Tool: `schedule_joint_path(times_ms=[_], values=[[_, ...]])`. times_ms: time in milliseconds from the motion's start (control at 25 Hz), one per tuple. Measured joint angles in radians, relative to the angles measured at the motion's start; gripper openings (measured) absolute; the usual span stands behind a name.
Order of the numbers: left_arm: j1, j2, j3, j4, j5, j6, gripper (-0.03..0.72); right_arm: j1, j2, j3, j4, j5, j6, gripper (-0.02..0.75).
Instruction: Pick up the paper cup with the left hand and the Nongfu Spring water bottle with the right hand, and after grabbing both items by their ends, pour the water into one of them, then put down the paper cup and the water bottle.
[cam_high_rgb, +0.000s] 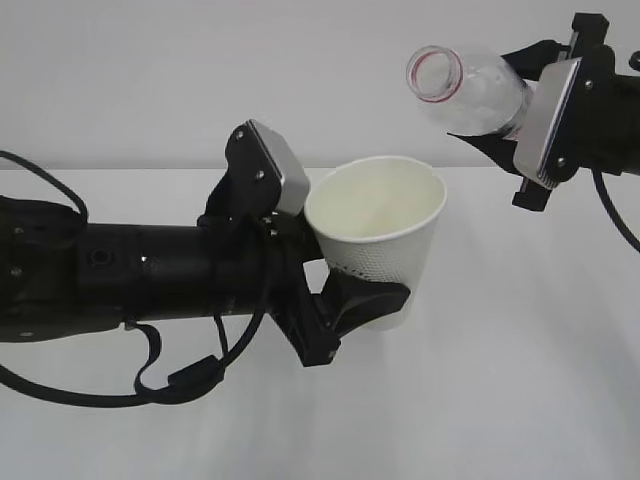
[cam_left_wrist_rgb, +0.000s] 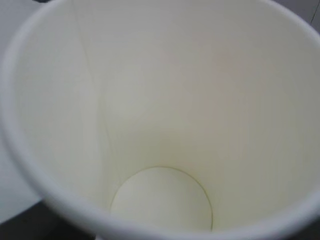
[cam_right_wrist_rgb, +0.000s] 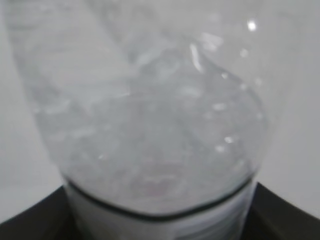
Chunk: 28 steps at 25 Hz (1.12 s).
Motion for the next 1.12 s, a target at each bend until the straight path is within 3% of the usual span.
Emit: schedule_joint_path(times_ms=[1120], values=[[-0.009, 0.009, -0.033, 0.008, 0.002, 0.002, 0.517, 0.000, 0.000, 0.000, 0.059, -0.018, -0.243, 0.469]])
